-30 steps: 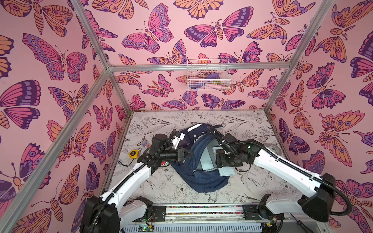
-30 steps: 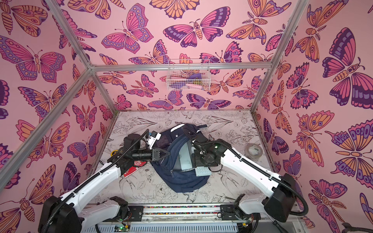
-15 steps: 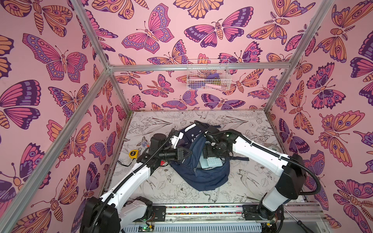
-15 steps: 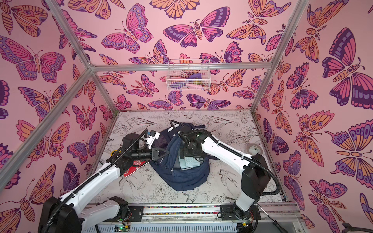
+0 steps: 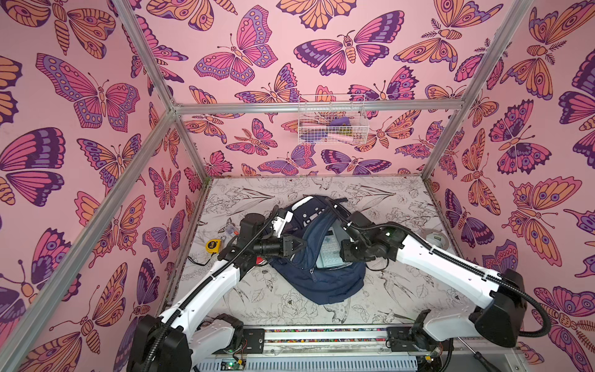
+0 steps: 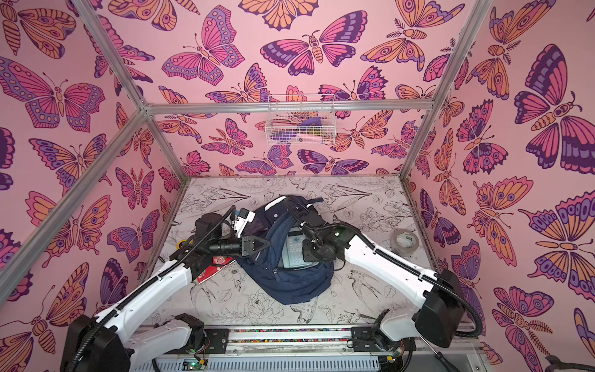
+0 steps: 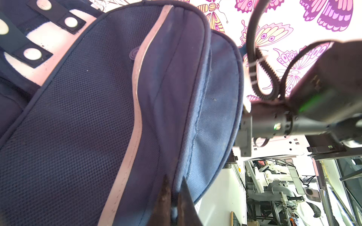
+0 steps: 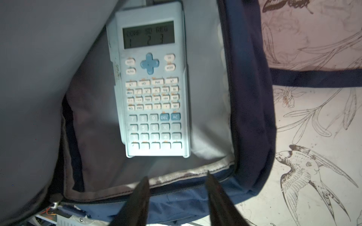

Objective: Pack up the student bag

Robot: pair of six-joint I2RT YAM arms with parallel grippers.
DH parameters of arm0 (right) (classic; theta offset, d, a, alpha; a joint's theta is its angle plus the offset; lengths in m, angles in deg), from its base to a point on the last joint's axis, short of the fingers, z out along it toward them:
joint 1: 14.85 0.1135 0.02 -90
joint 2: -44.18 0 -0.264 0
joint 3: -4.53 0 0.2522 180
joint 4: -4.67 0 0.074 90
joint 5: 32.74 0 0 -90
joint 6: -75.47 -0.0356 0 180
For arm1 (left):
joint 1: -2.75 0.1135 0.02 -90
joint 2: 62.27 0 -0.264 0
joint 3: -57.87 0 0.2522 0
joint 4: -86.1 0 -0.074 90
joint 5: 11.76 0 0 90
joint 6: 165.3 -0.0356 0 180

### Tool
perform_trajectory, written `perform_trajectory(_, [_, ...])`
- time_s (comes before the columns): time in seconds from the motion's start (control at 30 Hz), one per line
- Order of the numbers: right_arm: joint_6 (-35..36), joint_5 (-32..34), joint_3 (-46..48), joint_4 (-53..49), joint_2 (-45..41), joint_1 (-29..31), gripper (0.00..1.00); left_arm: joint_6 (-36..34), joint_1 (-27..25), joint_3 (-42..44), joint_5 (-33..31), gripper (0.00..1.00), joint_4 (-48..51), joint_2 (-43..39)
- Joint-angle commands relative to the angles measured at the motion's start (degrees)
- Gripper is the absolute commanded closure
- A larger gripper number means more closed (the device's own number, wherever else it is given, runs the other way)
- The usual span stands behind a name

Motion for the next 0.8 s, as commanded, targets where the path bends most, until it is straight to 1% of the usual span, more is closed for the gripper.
perform_trajectory(0.0, [1.44, 0.15, 1.90, 5.52, -4.72, 5.72, 0.62, -0.40, 0.29, -0.42, 2.66, 1.00, -5.12, -1.68])
perform_trajectory(0.03, [2.03, 1.55, 2.52, 6.62, -5.92, 7.81, 0.61, -0.32, 0.29, -0.34, 2.75, 1.00, -5.09, -1.57])
perform_trajectory(0.13, [2.43, 6.02, 3.41, 7.33, -7.27, 13.57, 0.54, 0.03, 0.29, -0.39, 3.05, 1.00, -5.01, -0.75])
perform_trajectory(0.17, [2.14, 9.45, 2.75, 6.08, -6.99, 15.66, 0.51, 0.32, 0.29, -0.40, 3.31, 1.00, -5.05, -0.31])
perform_trajectory(0.2, [1.47, 13.36, 1.72, 4.39, -6.49, 17.19, 0.45, 0.63, 0.20, -0.58, 3.68, 1.00, -5.06, 0.30])
perform_trajectory(0.27, [0.25, 16.96, 0.15, 2.10, -6.13, 18.33, 0.35, 0.99, -0.04, -0.79, 4.30, 1.00, -5.04, 1.33])
perform_trajectory(0.37, [-1.09, 18.83, -0.06, 2.76, -7.46, 18.36, 0.20, 1.26, -1.63, -1.20, 4.82, 1.00, -5.07, 2.73])
perform_trajectory(0.4, [-1.09, 18.62, 0.06, 3.38, -7.80, 18.33, 0.19, 1.49, -2.32, -1.16, 4.69, 1.00, -5.08, 2.97])
perform_trajectory(0.43, [-1.22, 18.28, 0.43, 3.94, -7.96, 18.33, 0.18, 1.71, -3.15, -1.14, 4.37, 0.95, -5.01, 3.15])
perform_trajectory(0.5, [-1.65, 17.68, 1.24, 4.54, -7.97, 18.34, 0.17, 1.66, -4.57, -1.12, 1.32, 0.79, -2.74, 2.53])
perform_trajectory(0.57, [-2.20, 17.17, 1.97, 4.49, -7.72, 18.33, 0.18, 2.12, -4.98, -0.99, -5.35, 0.64, 2.14, 0.34])
perform_trajectory(0.6, [-2.60, 17.00, 2.34, 4.43, -7.62, 18.40, 0.18, 2.85, -4.98, -0.61, -9.22, 0.59, 4.92, -0.95])
perform_trajectory(0.63, [-2.97, 16.86, 2.86, 4.62, -7.56, 18.42, 0.20, 3.44, -4.98, -0.50, -13.61, 0.55, 9.09, -2.68])
perform_trajectory(0.67, [-3.09, 16.44, 3.44, 4.98, -7.64, 18.46, 0.23, 3.63, -4.98, -0.32, -16.44, 0.53, 12.37, -4.61])
perform_trajectory(0.77, [-3.39, 15.51, 4.43, 5.95, -7.86, 18.42, 0.31, 4.34, -4.99, 1.05, -20.88, 0.51, 20.44, -11.80])
